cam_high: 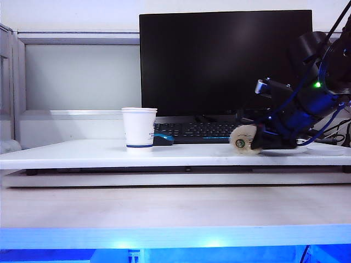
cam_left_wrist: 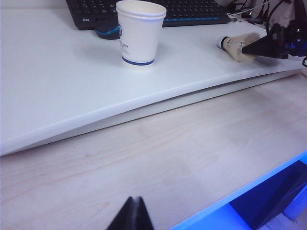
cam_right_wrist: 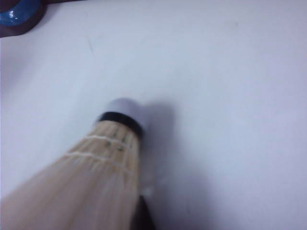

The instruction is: Pick up the badminton from the table and put it into the white paper cup.

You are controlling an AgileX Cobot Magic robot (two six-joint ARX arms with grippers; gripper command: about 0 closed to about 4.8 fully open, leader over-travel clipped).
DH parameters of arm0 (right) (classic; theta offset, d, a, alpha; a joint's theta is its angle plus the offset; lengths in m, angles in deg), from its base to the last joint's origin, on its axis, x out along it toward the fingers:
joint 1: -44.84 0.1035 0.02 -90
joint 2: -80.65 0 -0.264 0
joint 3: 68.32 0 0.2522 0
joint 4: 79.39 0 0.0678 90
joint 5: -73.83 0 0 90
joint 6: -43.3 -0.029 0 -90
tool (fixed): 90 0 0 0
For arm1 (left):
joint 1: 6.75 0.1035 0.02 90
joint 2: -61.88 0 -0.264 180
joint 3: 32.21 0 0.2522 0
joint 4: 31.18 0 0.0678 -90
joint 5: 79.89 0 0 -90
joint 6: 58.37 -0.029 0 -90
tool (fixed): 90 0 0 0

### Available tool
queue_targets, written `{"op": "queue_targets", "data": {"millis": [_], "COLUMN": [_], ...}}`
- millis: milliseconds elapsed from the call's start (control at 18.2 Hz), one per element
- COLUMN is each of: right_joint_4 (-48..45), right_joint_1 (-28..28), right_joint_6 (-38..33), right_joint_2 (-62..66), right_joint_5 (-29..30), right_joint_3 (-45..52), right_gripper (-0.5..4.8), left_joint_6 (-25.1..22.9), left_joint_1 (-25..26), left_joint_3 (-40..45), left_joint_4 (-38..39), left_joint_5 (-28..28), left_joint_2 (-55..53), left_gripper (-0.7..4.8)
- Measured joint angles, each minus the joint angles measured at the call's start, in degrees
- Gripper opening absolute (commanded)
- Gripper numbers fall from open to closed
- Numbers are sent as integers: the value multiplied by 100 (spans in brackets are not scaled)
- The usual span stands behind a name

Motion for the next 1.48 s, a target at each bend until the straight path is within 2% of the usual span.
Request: {"op": "queue_targets", "data": {"millis": [55,330,495,934,1319,1484], "right_joint_4": [-35,-94,-72,90,632,710], "right_joint_1": [2,2,-4,2,229,540], "right_joint_6": [26,81,81,87,87,87], "right_joint_2": [0,0,-70,-933,-1596,-1764], "right_joint_5": [-2,37,326,557,741,758], "right_joint_3": [-2,-2,0,-2,-2,-31], "right_gripper": [-6,-6,-6,-7,-6,-6], "left_joint_6": [0,0,0,0,0,-2], "left_joint_1": [0,0,0,0,0,0], "left_joint_3": [0,0,0,0,0,0], "left_joint_4": [0,0,0,0,0,2], "left_joint_5": [0,0,0,0,-17,-275], "left_joint_2": [0,0,0,0,0,0], "left_gripper": [-5,-5,-5,-5,-5,-5]}}
